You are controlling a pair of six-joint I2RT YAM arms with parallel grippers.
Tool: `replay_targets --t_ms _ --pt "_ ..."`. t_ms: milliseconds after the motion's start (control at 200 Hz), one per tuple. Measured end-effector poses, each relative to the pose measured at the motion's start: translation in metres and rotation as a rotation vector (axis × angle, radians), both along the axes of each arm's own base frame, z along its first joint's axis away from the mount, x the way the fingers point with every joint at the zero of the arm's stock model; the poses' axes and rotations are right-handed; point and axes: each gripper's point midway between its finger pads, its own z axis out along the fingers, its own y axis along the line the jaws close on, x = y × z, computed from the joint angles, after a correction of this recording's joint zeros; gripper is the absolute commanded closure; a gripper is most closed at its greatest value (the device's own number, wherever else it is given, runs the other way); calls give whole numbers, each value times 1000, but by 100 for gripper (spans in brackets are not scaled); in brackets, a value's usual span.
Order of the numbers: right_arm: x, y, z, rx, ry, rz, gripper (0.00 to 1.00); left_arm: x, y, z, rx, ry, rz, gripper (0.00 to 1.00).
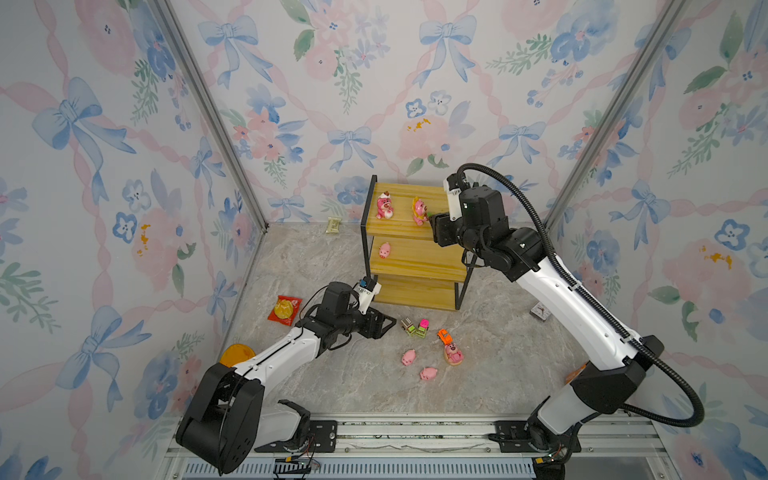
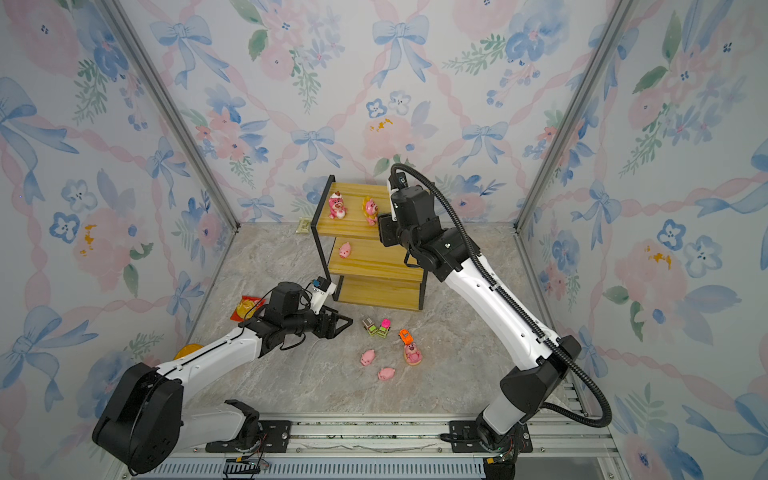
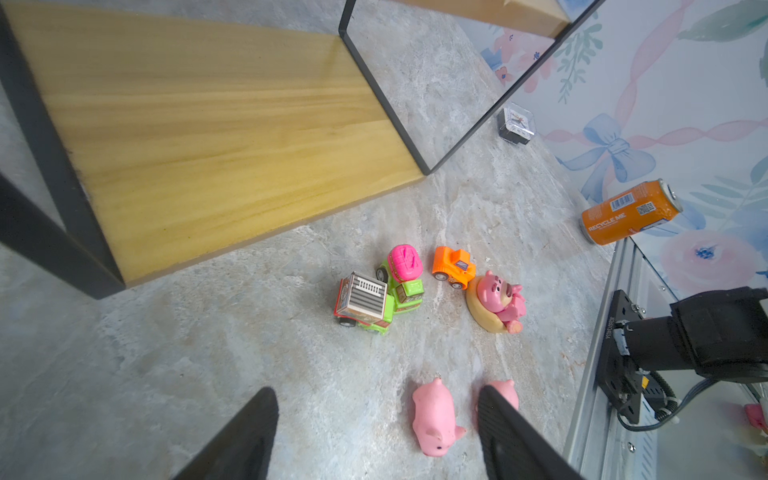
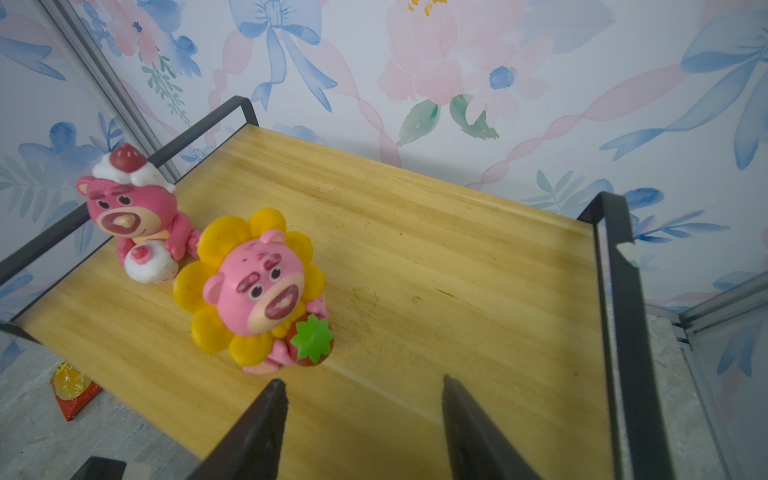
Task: Place and organize the plastic toys onto the shelf
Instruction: 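Raise the open right gripper and draw it back from the top shelf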
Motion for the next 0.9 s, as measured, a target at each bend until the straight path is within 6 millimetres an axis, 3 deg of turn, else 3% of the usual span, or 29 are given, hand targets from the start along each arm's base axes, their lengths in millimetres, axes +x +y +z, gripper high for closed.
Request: replay_targets --t_ms 115,380,685,900 --pt "-7 10 2 -10 -14 44 38 0 0 0 0 0 0 24" --pt "-38 57 14 -31 -69 218 37 0 -1 0 0 0 -2 24" --pt "-49 77 21 -1 -86 330 51 0 -1 0 0 0 -2 24" --pt "-45 78 24 5 -107 321 52 0 -1 0 0 0 -2 23"
